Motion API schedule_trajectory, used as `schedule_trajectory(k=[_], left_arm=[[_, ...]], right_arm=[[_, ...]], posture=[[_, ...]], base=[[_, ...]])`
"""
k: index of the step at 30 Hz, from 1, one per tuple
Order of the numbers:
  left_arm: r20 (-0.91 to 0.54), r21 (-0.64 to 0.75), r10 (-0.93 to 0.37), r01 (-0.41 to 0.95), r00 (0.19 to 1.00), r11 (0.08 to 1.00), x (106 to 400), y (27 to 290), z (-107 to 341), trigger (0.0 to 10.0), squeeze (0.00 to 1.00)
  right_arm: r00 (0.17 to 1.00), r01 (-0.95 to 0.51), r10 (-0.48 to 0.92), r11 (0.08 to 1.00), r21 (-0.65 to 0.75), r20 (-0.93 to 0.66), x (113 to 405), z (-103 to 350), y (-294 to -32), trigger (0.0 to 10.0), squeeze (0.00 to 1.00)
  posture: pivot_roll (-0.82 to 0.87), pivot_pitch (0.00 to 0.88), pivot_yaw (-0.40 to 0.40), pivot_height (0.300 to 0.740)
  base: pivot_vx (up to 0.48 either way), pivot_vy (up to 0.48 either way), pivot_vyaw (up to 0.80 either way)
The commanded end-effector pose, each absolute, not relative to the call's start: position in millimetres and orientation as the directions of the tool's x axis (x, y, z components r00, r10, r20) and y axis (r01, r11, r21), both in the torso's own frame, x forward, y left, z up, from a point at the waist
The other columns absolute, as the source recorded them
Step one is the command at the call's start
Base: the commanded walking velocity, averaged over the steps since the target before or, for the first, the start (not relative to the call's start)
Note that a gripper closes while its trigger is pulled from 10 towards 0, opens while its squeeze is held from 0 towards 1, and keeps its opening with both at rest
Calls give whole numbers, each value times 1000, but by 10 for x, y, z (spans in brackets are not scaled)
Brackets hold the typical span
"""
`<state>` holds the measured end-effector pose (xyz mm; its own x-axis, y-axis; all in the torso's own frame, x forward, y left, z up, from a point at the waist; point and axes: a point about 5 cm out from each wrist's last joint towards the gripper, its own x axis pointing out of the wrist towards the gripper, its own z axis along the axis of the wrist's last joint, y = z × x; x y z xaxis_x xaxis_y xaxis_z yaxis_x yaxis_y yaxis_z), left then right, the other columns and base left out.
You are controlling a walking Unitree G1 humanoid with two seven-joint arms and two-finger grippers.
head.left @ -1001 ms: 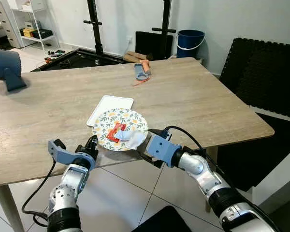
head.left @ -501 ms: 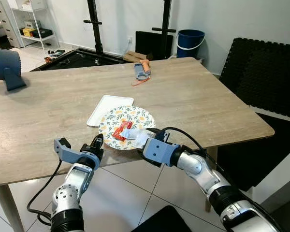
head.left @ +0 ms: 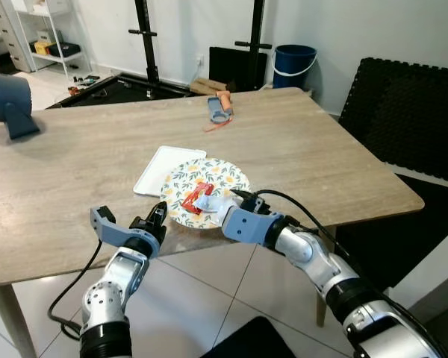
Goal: Restocking fridge
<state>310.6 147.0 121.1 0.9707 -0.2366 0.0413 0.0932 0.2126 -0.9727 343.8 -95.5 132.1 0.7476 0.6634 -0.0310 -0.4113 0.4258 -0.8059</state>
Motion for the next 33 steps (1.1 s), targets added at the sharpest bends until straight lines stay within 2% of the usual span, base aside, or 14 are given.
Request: schedule_trajectory(k=[1, 7, 8, 9, 10, 17, 21, 22, 33], left_arm=[[38, -989, -262, 74, 964, 128, 3021, 1255, 1140, 10000, 0], [33, -989, -276, 71, 961, 130, 3016, 1218, 1131, 10000, 0], [32, -989, -278, 71, 960, 131, 3015, 1212, 1128, 10000, 0], [32, -989, -280, 71, 959, 132, 3015, 1207, 1127, 10000, 0], [33, -988, -283, 74, 959, 134, 3015, 1203, 1131, 10000, 0], [13, -980, -292, 70, 956, 186, 3010, 1192, 1102, 10000, 0], [25, -979, -308, 85, 951, 183, 2993, 1170, 1097, 10000, 0], [33, -980, -318, 94, 947, 178, 2984, 1154, 1103, 10000, 1000], [43, -981, -334, 102, 942, 163, 2995, 1119, 1133, 10000, 1000]], right_arm=[[742, -405, 669, 410, -817, -31, 3439, 1315, -945, 0, 0], [745, -392, 667, 412, -823, -21, 3451, 1331, -945, 0, 0], [745, -389, 666, 412, -824, -18, 3452, 1334, -946, 1451, 0], [746, -386, 666, 413, -825, -16, 3454, 1337, -947, 3882, 0], [747, -383, 665, 414, -826, -13, 3456, 1343, -947, 10000, 0], [751, -366, 660, 418, -831, 2, 3470, 1367, -948, 10000, 0], [752, -355, 659, 421, -835, 12, 3475, 1386, -950, 10000, 0], [753, -350, 658, 421, -837, 16, 3477, 1394, -956, 10000, 0], [759, -297, 650, 407, -864, 45, 3505, 1478, -1006, 10000, 0]], posture=[[5, 69, 34, 740], [4, 63, 33, 740], [2, 59, 32, 740], [2, 59, 32, 740], [2, 59, 32, 740], [3, 57, 32, 740], [2, 60, 34, 740], [0, 64, 36, 740], [-4, 66, 38, 740]], base=[[0, 0, 0], [0, 0, 0], [0, 0, 0], [0, 0, 0], [0, 0, 0], [0, 0, 0], [0, 0, 0], [0, 0, 0], [0, 0, 0]])
